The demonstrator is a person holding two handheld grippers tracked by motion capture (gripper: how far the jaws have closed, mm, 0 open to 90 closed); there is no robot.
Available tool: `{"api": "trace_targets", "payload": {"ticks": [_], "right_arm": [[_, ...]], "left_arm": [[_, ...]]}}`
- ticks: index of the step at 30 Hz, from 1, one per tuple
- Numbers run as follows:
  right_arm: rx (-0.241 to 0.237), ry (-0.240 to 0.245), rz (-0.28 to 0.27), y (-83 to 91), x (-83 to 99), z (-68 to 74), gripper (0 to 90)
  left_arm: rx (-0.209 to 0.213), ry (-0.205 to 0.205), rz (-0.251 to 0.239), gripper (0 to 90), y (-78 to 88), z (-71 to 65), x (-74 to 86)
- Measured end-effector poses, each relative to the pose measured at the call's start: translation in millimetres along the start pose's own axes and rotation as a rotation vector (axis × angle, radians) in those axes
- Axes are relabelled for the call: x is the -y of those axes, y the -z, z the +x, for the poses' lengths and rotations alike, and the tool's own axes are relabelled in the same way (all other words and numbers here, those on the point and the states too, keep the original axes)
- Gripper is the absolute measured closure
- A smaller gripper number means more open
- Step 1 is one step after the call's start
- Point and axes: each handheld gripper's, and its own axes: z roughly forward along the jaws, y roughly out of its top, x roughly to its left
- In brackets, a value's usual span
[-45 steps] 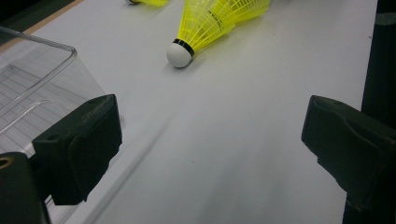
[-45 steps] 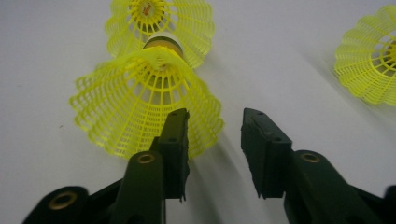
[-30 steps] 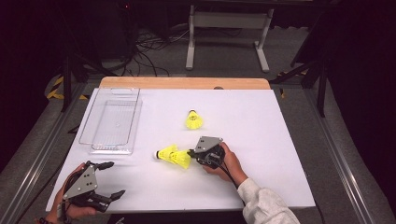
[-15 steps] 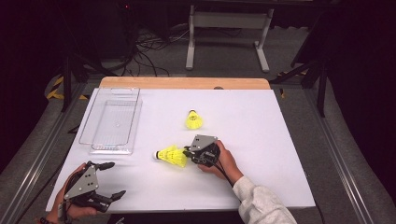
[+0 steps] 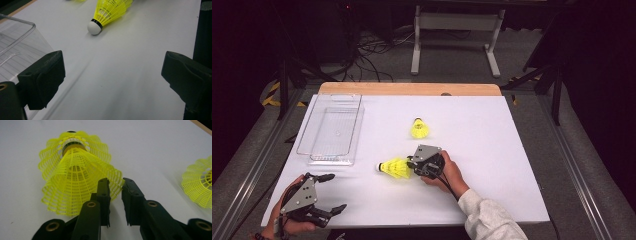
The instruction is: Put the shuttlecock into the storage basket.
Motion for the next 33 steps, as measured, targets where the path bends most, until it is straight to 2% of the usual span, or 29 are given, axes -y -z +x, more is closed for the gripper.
{"api": "trace_targets", "payload": {"ticks": [20, 33], "right_arm": [[0.027, -0.003, -0.016, 11.6, -2.8, 0.8, 56.2], [0.059, 0.014, -0.056, 37.7, -7.1, -0.3, 47.0]], "left_arm": [[-0.002, 0.004, -0.005, 6.3, 0.7, 0.0, -0.1], [-0.009, 0.000, -0.011, 6.1, 2.6, 0.0, -0.5]]}}
